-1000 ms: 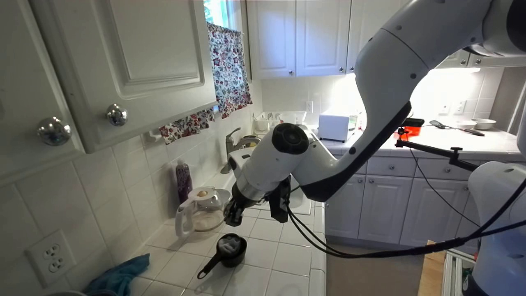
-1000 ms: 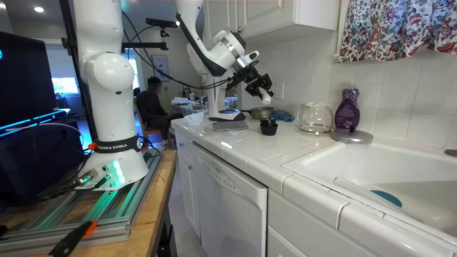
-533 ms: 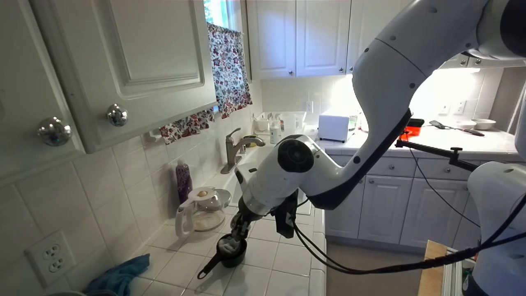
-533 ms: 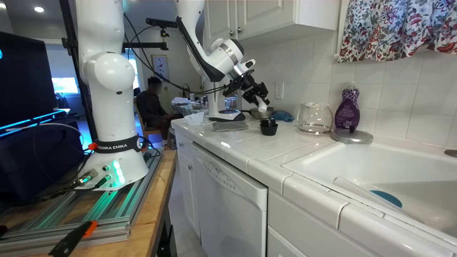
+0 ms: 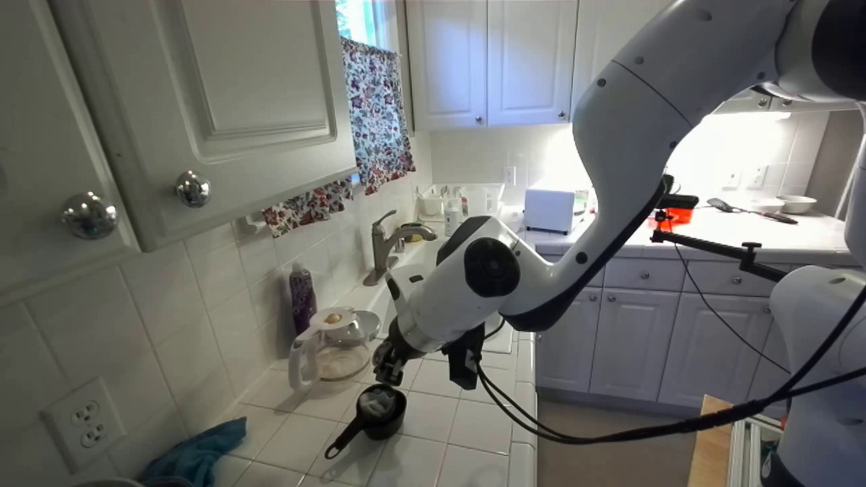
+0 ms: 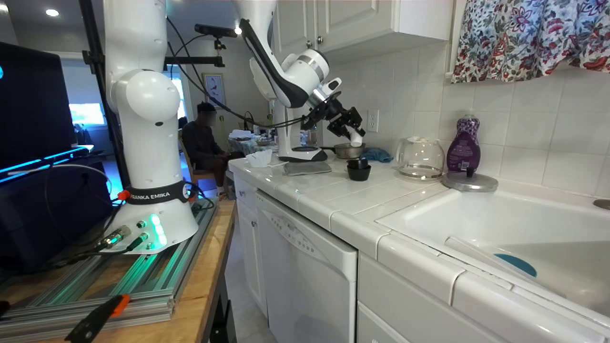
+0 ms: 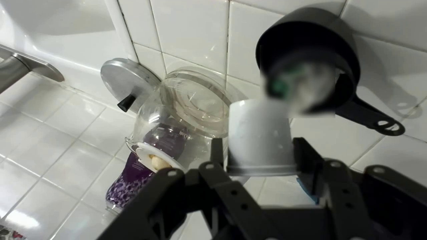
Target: Put the coffee pod in the black pot
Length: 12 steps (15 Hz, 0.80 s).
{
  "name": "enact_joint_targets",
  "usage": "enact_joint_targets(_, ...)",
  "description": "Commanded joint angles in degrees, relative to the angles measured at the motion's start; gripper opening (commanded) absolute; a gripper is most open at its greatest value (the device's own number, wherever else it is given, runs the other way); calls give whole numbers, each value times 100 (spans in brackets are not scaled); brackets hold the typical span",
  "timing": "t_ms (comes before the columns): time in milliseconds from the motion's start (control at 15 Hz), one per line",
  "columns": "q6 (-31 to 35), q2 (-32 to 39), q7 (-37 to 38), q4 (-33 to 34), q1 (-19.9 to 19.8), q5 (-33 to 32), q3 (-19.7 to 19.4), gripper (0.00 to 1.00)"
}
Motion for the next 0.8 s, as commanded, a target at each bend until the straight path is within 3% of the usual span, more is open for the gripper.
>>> enact_joint_targets(0,-96,314,803,315,52,-669,18,29)
enact_joint_targets(733,83,992,1679,691,-4,-1588,187,29)
